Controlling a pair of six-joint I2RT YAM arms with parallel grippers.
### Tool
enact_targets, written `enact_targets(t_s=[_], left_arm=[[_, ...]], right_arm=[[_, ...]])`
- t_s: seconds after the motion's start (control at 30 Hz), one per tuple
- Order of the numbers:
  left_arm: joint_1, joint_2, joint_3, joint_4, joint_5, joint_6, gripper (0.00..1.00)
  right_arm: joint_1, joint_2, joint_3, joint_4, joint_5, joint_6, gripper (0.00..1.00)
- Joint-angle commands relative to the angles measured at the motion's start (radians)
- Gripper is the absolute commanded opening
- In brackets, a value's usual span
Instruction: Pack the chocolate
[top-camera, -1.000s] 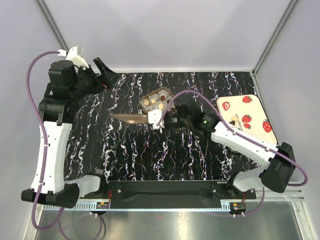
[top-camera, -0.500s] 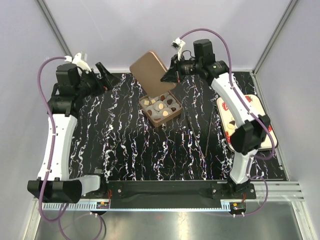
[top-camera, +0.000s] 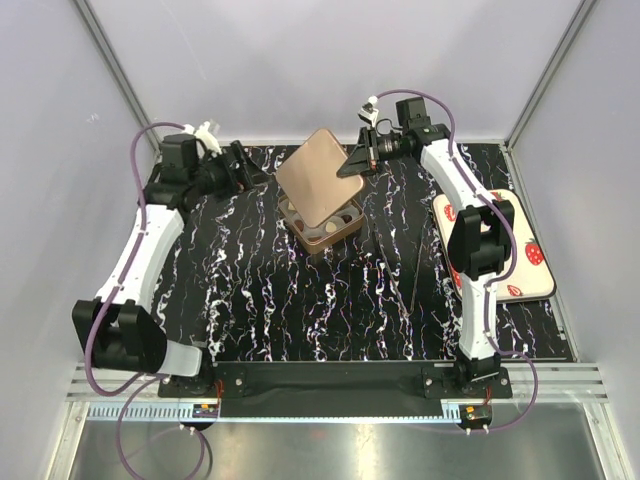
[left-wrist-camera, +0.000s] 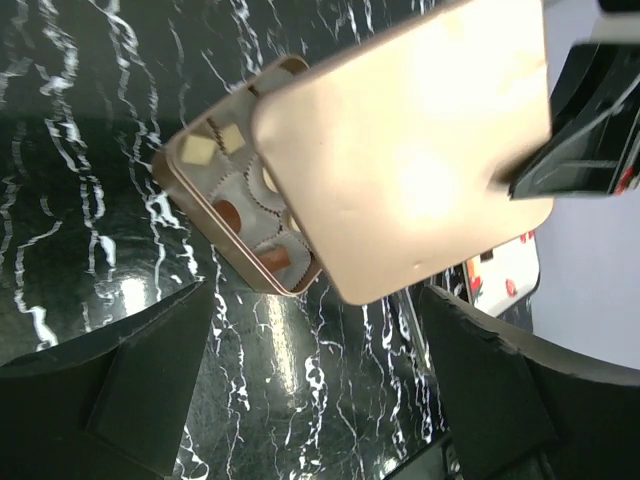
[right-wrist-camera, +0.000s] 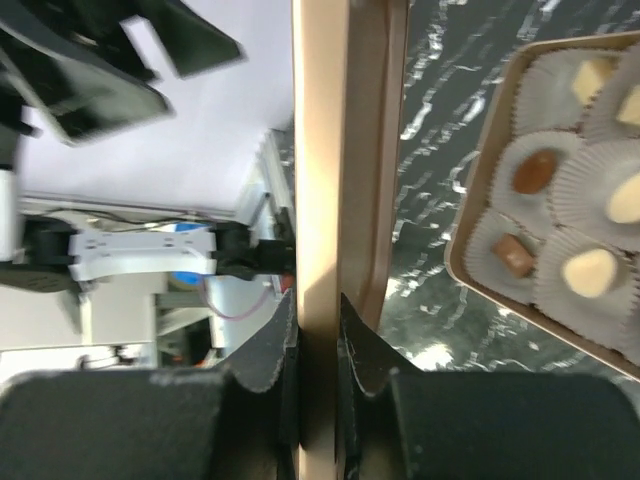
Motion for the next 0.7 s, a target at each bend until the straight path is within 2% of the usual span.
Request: enact_targets(t_s=[0.0, 0.1, 0.3, 0.67], left_arm=[[-0.039, 0.028, 0.044, 0.061, -0.020, 0.040, 0.90], [-0.039, 0.058, 0.025, 0.104, -0.010, 0.017, 0.89], [-0.039, 0.149, 0.042, 0.128, 0.027, 0.014, 0.88], [-0.041, 0.296, 0.079, 0.201, 0.067, -0.016, 0.86]], right_arm=[[-0.003, -0.028, -0.022, 0.222, -0.144, 0.198, 0.00], [-0.005, 0.012, -0.015, 0.288, -0.182, 0.281, 0.00], [-0.006, 0.092, 0.000, 0.308, -0.202, 0.324, 0.00], [-0.013, 0.202, -0.037, 0.467, -0.274, 0.430, 0.00]])
